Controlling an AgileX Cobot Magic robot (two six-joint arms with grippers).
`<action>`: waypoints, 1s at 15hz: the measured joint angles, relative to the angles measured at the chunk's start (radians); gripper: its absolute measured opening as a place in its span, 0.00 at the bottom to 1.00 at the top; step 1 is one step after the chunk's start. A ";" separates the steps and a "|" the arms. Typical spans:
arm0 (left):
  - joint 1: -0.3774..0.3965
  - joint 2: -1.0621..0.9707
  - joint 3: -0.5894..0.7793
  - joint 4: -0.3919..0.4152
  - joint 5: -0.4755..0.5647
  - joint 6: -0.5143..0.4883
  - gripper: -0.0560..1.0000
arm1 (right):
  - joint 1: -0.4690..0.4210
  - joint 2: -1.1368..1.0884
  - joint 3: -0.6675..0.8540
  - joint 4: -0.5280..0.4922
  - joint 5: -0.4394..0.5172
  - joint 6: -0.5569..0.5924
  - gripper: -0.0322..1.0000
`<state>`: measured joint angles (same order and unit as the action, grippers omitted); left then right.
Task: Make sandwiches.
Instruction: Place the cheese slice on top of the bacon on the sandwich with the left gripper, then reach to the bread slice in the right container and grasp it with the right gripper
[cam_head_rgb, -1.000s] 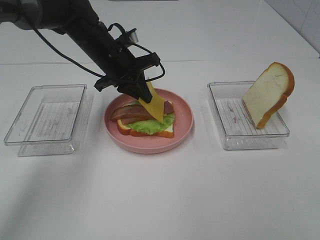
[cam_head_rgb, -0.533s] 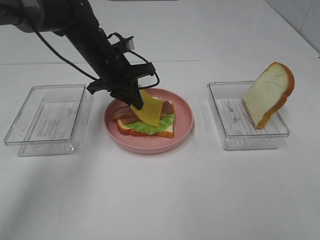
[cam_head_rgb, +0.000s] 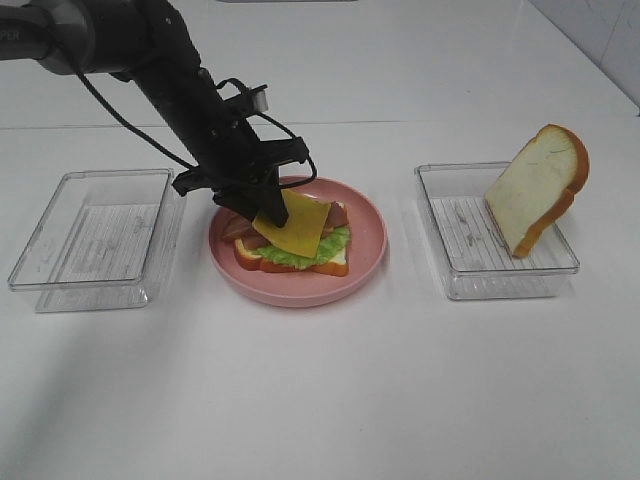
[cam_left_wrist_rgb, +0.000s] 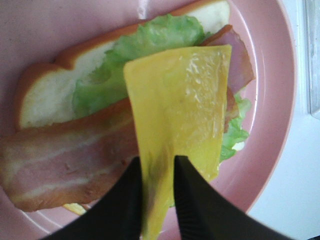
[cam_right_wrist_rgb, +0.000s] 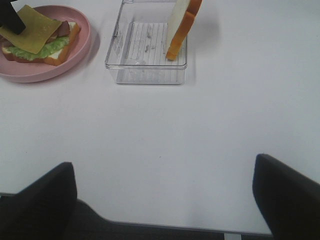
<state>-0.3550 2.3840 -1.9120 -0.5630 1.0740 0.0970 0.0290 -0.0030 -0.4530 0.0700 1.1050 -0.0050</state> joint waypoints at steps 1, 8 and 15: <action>0.000 -0.003 0.000 0.000 0.005 0.000 0.48 | 0.000 0.000 0.000 0.000 0.000 0.000 0.92; 0.000 -0.123 -0.025 0.162 0.110 -0.065 0.85 | 0.000 0.000 0.000 0.000 0.000 0.000 0.92; 0.116 -0.330 -0.108 0.577 0.137 -0.109 0.85 | 0.000 0.000 0.000 0.000 0.000 0.000 0.92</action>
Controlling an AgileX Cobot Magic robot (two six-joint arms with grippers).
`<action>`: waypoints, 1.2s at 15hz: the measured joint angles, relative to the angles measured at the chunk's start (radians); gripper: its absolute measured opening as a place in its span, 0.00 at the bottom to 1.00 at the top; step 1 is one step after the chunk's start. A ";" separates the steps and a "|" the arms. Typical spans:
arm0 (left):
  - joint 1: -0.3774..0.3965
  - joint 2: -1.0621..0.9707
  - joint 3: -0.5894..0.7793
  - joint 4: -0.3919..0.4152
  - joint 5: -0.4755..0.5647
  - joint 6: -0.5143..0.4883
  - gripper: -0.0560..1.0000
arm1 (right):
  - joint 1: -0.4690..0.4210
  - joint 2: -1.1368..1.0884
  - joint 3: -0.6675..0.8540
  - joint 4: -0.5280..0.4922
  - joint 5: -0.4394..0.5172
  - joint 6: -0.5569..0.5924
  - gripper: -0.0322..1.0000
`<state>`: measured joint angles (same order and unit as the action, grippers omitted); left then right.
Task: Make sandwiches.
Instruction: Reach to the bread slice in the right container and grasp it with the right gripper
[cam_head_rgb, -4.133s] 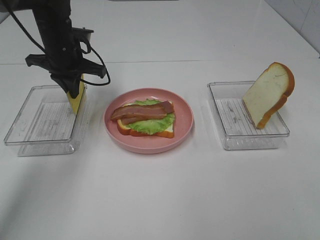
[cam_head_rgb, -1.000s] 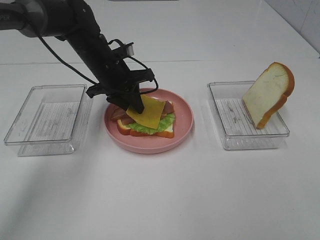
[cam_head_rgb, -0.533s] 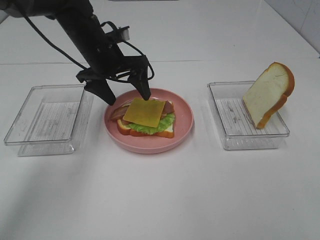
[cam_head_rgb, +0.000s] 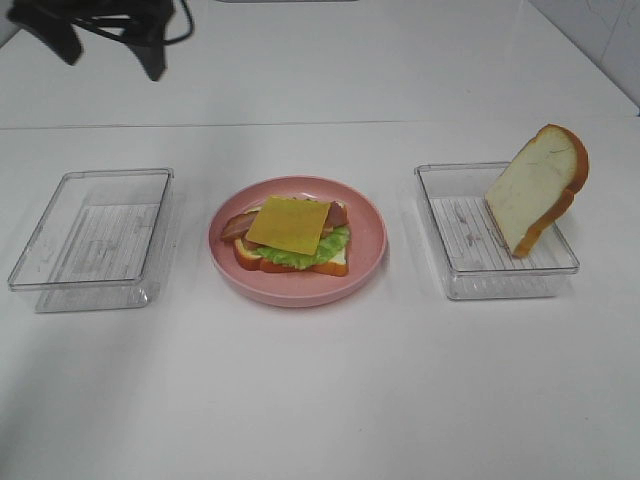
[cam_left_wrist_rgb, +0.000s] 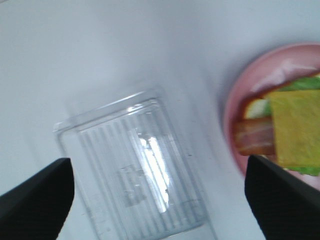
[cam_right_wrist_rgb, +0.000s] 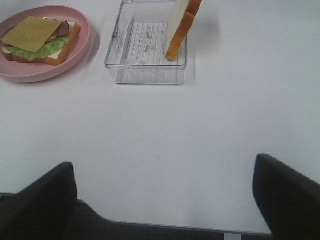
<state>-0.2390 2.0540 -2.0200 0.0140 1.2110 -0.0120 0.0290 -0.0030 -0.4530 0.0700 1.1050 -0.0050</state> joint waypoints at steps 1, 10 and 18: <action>0.073 -0.016 0.000 0.007 0.000 0.004 0.85 | 0.000 0.000 0.000 0.000 0.000 0.000 0.92; 0.319 -0.511 0.571 -0.084 -0.028 0.114 0.85 | 0.000 0.000 0.000 0.000 0.000 0.000 0.92; 0.319 -1.560 1.298 -0.061 -0.127 0.128 0.85 | 0.000 0.000 0.000 0.000 0.000 0.000 0.92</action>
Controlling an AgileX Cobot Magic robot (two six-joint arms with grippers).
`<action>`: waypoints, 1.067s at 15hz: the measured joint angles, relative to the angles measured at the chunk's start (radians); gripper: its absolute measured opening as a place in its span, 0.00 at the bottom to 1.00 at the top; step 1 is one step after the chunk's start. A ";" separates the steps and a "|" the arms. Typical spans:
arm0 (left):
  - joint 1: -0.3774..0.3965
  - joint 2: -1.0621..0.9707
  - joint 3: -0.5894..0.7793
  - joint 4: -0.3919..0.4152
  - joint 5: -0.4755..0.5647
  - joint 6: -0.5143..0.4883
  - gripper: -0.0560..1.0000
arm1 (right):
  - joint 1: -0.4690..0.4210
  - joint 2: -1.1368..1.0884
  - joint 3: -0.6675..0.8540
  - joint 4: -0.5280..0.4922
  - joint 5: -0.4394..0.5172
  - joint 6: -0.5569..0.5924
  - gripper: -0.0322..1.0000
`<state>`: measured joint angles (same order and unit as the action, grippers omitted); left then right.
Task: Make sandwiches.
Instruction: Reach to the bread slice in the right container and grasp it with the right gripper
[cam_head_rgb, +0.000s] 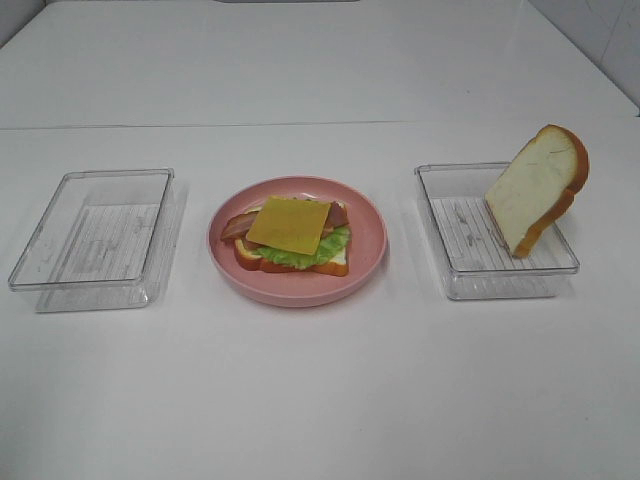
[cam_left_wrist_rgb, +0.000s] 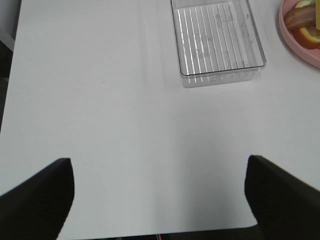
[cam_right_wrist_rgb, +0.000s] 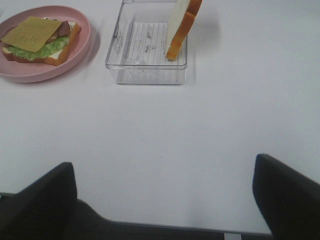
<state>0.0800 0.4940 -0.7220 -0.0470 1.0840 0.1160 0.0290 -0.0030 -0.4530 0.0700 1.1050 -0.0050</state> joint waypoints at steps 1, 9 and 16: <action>0.000 -0.123 0.047 0.000 0.003 0.000 0.85 | 0.000 0.000 0.000 0.000 0.000 0.000 0.92; 0.000 -0.499 0.204 -0.002 -0.001 0.000 0.85 | 0.000 0.000 0.000 0.000 -0.001 0.000 0.92; 0.000 -0.499 0.205 -0.003 -0.001 0.000 0.85 | 0.000 0.000 0.000 0.000 -0.001 0.000 0.92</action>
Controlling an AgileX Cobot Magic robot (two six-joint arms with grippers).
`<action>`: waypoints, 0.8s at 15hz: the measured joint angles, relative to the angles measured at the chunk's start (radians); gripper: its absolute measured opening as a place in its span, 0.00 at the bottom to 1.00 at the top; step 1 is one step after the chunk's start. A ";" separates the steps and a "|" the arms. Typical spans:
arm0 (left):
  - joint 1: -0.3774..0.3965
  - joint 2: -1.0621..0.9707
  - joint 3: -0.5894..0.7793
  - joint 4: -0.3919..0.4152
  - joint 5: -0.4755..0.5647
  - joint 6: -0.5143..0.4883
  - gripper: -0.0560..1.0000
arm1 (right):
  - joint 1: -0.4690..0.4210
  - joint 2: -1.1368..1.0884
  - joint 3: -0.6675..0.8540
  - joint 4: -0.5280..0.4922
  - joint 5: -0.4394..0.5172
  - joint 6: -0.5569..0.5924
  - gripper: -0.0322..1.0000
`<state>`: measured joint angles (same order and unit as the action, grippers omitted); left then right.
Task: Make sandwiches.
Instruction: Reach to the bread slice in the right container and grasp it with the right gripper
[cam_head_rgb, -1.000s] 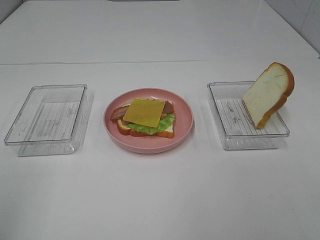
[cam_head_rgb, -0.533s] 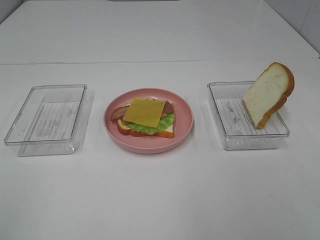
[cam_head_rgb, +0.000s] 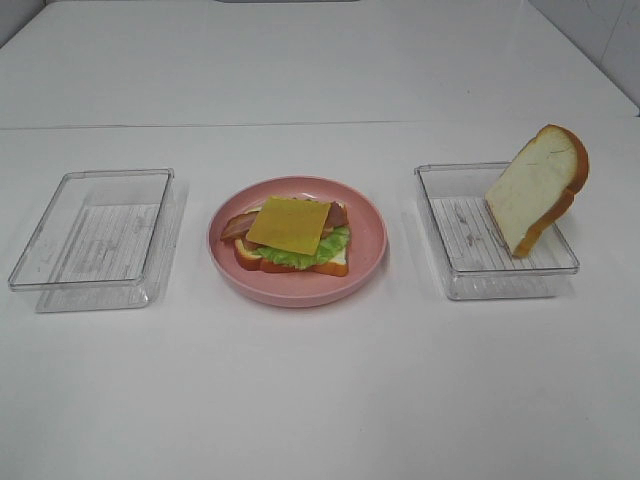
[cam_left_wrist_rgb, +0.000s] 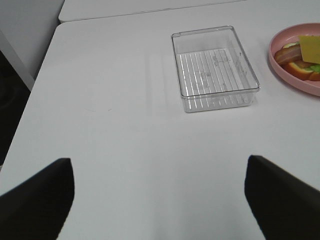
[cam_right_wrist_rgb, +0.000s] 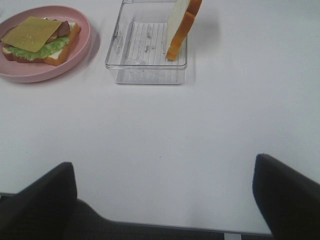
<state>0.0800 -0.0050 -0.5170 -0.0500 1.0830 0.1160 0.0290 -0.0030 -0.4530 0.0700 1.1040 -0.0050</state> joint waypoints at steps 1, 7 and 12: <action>0.000 0.000 0.000 0.000 0.000 0.000 0.85 | 0.000 0.000 0.000 0.000 0.000 0.000 0.92; 0.000 0.000 0.000 0.000 0.000 0.000 0.85 | 0.000 0.027 -0.011 0.002 0.003 0.000 0.92; 0.000 0.000 0.000 0.000 0.000 0.000 0.85 | 0.000 0.671 -0.315 0.033 0.002 0.000 0.92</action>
<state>0.0800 -0.0050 -0.5170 -0.0500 1.0830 0.1160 0.0290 0.6680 -0.7680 0.1030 1.1060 -0.0050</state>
